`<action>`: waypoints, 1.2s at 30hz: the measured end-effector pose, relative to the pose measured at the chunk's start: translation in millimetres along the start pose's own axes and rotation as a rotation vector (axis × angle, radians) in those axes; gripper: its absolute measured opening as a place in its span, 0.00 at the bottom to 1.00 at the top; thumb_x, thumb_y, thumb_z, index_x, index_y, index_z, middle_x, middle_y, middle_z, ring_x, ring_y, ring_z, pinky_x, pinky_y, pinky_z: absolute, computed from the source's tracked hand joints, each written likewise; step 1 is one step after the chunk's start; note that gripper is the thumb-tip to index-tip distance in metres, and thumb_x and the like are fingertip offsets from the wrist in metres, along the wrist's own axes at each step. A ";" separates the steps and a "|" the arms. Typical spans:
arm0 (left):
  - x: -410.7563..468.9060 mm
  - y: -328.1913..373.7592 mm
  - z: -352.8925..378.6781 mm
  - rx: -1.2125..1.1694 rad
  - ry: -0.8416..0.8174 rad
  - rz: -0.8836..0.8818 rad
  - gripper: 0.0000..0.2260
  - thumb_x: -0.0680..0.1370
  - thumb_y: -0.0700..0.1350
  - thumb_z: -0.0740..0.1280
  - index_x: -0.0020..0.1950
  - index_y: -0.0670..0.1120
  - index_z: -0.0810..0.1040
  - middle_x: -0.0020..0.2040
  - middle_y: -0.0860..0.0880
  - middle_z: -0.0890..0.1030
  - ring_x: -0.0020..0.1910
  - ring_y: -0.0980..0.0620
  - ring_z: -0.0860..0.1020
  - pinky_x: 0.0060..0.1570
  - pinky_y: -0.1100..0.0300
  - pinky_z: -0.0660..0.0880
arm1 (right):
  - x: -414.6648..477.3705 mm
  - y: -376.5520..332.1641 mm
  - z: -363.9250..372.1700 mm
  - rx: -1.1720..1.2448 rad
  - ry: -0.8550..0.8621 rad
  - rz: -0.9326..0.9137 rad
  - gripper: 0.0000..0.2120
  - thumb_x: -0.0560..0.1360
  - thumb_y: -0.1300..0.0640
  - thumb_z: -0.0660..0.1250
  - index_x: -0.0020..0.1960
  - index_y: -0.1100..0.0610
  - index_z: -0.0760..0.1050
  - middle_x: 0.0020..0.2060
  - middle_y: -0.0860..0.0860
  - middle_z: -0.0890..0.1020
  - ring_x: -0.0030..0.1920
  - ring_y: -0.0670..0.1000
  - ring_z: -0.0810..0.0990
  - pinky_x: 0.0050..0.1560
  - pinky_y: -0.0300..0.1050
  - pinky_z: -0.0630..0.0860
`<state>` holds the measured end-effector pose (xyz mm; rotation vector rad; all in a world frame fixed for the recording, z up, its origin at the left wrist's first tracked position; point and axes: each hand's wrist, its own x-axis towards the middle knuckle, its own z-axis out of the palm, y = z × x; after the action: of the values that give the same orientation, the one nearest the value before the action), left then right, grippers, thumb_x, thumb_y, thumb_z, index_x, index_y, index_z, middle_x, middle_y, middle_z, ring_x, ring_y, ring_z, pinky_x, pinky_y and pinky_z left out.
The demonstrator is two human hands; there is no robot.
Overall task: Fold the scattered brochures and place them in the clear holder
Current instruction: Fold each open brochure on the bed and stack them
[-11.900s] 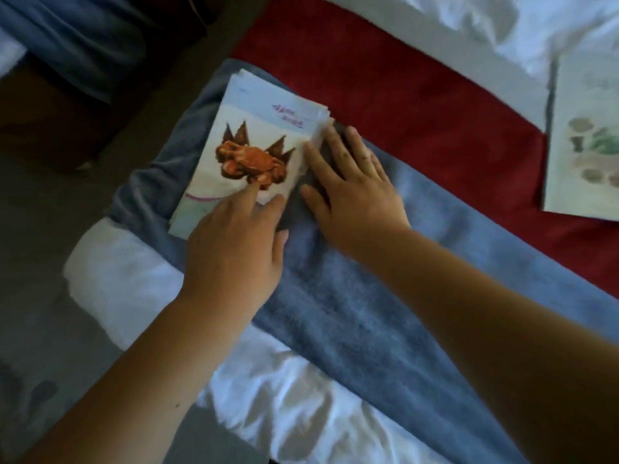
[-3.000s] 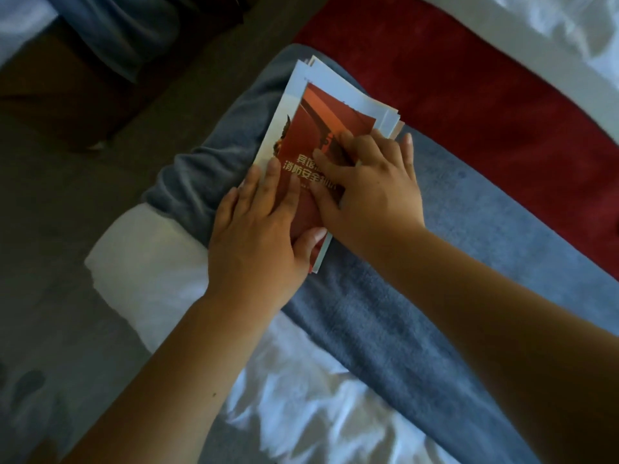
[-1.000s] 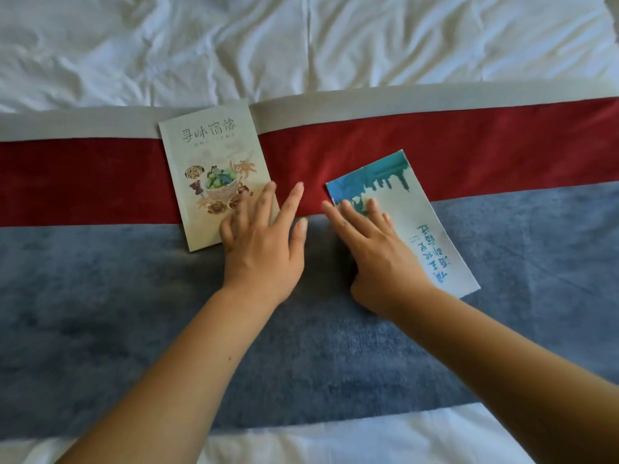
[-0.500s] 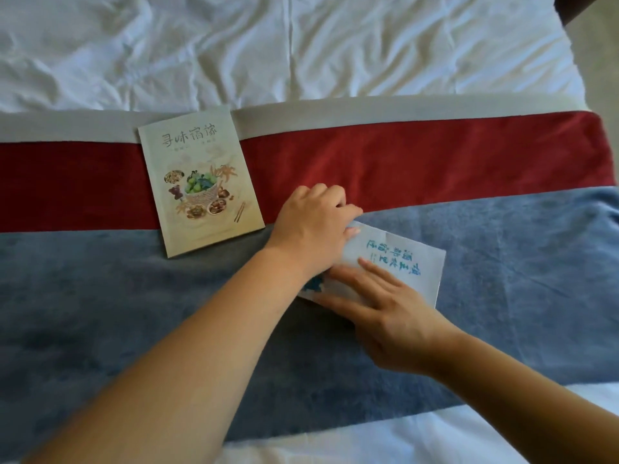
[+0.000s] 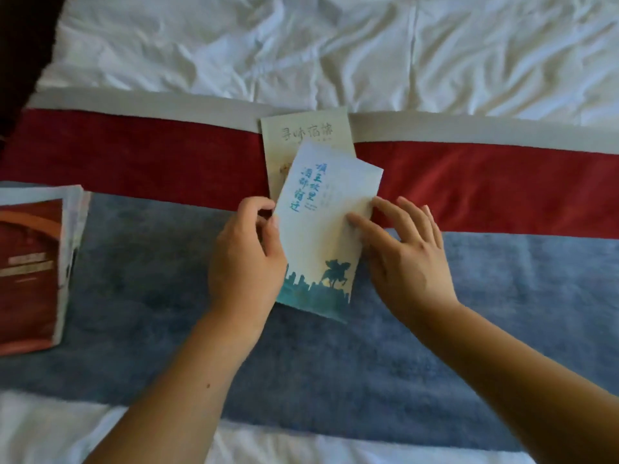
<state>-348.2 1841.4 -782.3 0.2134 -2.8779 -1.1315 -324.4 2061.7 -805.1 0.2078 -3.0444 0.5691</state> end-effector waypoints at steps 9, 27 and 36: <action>1.2 -55.3 -35.2 0.028 0.191 -0.186 0.22 0.86 0.43 0.57 0.80 0.55 0.64 0.60 0.45 0.72 0.49 0.58 0.70 0.41 0.69 0.69 | 51.9 -68.6 24.3 0.243 -0.192 0.449 0.24 0.80 0.47 0.69 0.73 0.34 0.66 0.83 0.55 0.45 0.80 0.58 0.48 0.77 0.62 0.58; -68.1 -47.2 -3.4 0.468 -0.236 -0.059 0.39 0.71 0.72 0.59 0.81 0.64 0.58 0.84 0.45 0.46 0.81 0.33 0.42 0.76 0.33 0.53 | -23.2 -35.1 -5.7 0.043 -0.316 0.653 0.48 0.79 0.48 0.70 0.83 0.42 0.37 0.63 0.56 0.73 0.66 0.61 0.70 0.66 0.59 0.69; -80.8 -31.3 0.1 0.485 -0.229 -0.131 0.42 0.71 0.75 0.59 0.81 0.67 0.47 0.83 0.44 0.37 0.81 0.34 0.39 0.76 0.33 0.47 | -31.8 -51.9 -3.1 -0.079 -0.338 0.542 0.54 0.69 0.20 0.58 0.82 0.41 0.35 0.82 0.62 0.47 0.79 0.66 0.52 0.76 0.62 0.59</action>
<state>-264.7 1830.4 -802.7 0.3082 -3.3447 -0.4723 -285.7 2018.8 -785.6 -0.6033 -3.4434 0.4661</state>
